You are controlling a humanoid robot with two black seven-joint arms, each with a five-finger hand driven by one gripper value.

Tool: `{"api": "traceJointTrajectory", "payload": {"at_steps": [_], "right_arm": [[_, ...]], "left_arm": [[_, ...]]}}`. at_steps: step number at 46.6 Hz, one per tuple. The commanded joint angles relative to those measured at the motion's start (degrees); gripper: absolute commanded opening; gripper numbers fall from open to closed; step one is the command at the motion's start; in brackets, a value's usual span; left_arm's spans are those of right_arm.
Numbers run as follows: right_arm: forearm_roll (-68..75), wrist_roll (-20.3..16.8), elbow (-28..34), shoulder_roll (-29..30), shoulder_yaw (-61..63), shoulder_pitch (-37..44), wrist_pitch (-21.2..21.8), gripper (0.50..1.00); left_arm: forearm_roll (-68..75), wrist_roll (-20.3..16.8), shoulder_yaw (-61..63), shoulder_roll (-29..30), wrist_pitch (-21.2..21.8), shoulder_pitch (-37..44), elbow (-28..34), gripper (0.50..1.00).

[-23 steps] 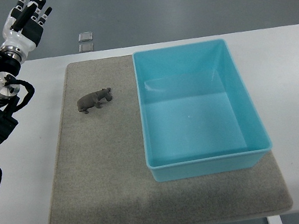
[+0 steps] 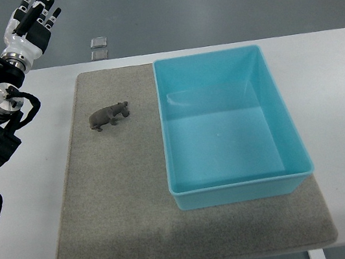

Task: Place brown hippo in blue box with left hand

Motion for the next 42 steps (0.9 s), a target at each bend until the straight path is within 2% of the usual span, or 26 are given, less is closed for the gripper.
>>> {"api": "traceJointTrajectory", "payload": {"at_steps": [1,12,22,33,42], "right_arm": [[0.00,0.00,0.00,0.00,0.00,0.00,0.00,0.936],[0.00,0.00,0.00,0.00,0.00,0.00,0.00,0.936],[0.00,0.00,0.00,0.00,0.00,0.00,0.00,0.936],[0.00,0.00,0.00,0.00,0.00,0.00,0.00,0.938],[0.00,0.00,-0.09,0.00,0.00,0.00,0.00,0.936]], "left_arm": [[0.17,0.00,0.17,0.18,0.00,0.42,-0.12,0.994],[0.52,0.44,1.39,0.53,0.18,0.33,-1.52,0.994],[0.61,0.53,10.62,0.71,0.53,-0.46,-2.49,0.994],[2.36,0.53,18.00,5.01,0.70,-1.78,-10.13,0.994],[12.90,0.53,22.49,8.96,0.35,-3.98,-14.26,0.994]]}}
